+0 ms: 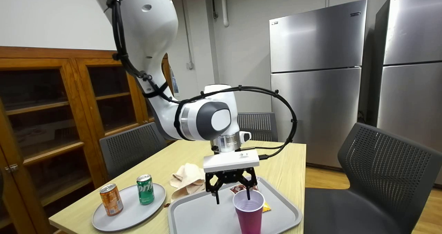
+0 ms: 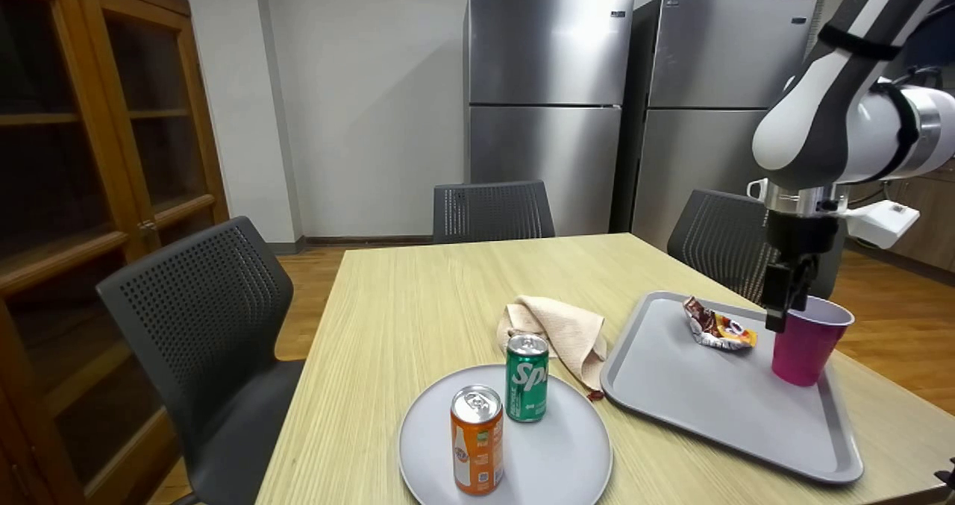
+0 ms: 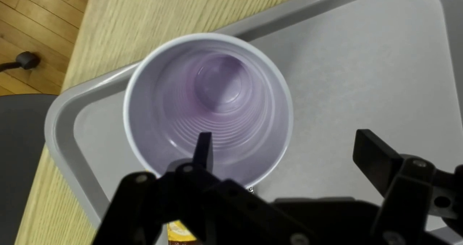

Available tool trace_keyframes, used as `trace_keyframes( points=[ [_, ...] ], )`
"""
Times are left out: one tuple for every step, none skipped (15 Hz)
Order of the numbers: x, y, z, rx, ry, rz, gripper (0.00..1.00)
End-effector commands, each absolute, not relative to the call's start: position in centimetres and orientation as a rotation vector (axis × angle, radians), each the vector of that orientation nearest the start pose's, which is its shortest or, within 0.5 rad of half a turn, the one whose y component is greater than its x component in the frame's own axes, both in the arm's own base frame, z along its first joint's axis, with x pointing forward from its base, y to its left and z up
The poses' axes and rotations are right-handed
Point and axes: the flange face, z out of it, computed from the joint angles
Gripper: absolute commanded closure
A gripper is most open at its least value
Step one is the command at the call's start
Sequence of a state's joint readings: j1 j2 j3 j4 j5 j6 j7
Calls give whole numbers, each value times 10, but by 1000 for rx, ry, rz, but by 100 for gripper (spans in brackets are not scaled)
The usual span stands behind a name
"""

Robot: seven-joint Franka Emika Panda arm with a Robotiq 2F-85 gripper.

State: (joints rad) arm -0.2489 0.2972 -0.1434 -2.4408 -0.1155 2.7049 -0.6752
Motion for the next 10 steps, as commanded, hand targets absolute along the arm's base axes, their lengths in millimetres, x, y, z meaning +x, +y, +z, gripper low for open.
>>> trace_keyframes(
  points=[
    [447,-191,181,-3138,-661,107,0],
    [446,-192,182,-3137,-659,106,0],
    [446,-192,181,-3139,-657,105,0],
    [445,-192,181,-3142,-655,101,25],
    [445,-193,181,-3140,-661,98,26],
    [445,-193,181,-3141,-661,97,35],
    [444,-193,182,-3141,-663,96,42],
    [444,-193,182,-3142,-664,95,51],
    [444,-194,182,-3143,-664,94,58],
    [444,-194,182,-3143,-665,93,65]
  ],
)
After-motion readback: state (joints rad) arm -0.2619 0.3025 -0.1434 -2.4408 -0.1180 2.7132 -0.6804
